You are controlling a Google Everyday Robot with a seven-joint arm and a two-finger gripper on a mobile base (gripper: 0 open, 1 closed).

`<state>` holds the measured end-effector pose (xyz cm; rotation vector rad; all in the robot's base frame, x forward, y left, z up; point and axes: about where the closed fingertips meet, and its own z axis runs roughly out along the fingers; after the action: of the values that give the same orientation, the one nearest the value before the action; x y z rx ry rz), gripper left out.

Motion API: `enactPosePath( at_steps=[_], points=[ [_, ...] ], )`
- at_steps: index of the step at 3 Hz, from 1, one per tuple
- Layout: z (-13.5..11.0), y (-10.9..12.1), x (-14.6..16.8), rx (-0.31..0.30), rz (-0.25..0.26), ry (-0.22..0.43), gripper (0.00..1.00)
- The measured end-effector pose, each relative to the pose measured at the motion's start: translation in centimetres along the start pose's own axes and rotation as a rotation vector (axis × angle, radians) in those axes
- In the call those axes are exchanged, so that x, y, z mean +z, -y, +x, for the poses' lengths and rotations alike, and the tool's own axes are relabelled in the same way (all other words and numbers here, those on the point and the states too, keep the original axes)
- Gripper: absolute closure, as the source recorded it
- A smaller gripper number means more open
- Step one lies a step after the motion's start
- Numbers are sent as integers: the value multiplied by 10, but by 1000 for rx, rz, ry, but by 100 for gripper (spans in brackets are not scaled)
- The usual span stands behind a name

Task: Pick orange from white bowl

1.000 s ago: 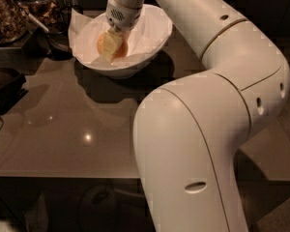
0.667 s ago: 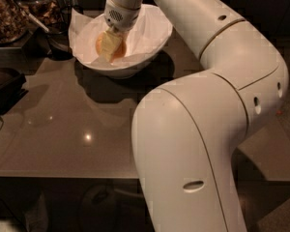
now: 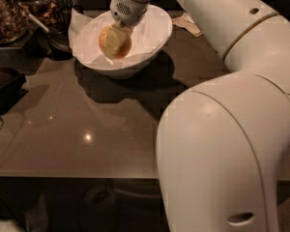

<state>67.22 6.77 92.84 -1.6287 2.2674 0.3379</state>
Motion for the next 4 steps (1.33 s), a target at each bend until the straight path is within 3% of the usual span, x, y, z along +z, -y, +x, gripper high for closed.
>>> enactPosePath(
  at_steps=[1,3,4],
  points=[
    [26,-21,-24,-4,-16,37,100],
    [15,-31,-29,-29,-26,55,100],
    [17,-50,-45,-3,-14,116,100]
  ],
)
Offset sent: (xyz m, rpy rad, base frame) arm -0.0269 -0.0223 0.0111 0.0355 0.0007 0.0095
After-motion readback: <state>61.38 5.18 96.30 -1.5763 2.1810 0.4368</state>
